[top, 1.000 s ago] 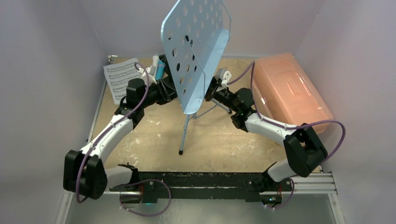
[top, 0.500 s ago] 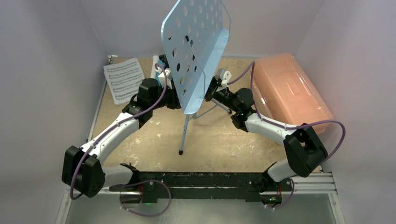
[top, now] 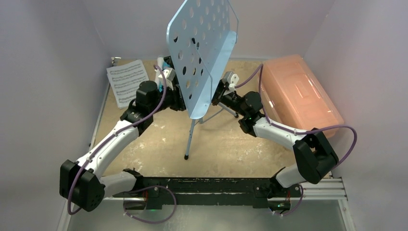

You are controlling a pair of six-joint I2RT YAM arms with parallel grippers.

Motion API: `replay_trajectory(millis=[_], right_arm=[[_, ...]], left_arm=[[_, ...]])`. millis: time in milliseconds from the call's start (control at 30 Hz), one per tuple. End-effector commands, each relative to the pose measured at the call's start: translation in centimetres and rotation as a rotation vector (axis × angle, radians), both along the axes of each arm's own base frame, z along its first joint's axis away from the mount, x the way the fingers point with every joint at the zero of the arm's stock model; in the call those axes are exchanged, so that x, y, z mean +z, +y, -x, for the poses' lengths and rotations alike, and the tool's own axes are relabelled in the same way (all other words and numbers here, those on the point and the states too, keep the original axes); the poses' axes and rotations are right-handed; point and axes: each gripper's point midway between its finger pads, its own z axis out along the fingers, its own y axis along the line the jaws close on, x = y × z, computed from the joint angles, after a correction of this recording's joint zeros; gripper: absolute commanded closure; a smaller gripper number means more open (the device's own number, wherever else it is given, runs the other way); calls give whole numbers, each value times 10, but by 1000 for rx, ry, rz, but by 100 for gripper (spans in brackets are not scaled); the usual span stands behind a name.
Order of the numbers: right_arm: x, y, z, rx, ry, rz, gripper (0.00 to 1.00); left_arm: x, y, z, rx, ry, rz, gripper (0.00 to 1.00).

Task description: Pack up the instrument practice props

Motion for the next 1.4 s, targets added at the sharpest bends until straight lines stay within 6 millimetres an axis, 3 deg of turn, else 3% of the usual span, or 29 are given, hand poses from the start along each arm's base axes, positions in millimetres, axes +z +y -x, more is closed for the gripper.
replay_trajectory(millis=[0,200,467,633,800,933,1133,1367], right_arm=[[33,0,24,53,-139,-37,100],[33,-1,24,52,-140,-37,100],[33,-1,24,52,-139,-36,100],[34,-1,25,53,-140,-38,100],[34,-1,24,50,-142,-38,100],[33,-1,24,52,-139,-37,100],[34,-1,25,54,-140,-38,100],[35,-1,26,57,-143,-40,100]], left_arm=[[71,-6,5,-52,-257,102,53],[74,-6,6,-126,-392,-4,45],[72,-12,-3,-176,-431,-67,46],[60,-16,-7,-170,-358,-46,67],[46,-14,-11,-120,-263,-20,75],[39,1,-19,-39,-199,33,82],[42,22,-24,34,-198,50,74],[33,22,-20,21,-180,42,70]])
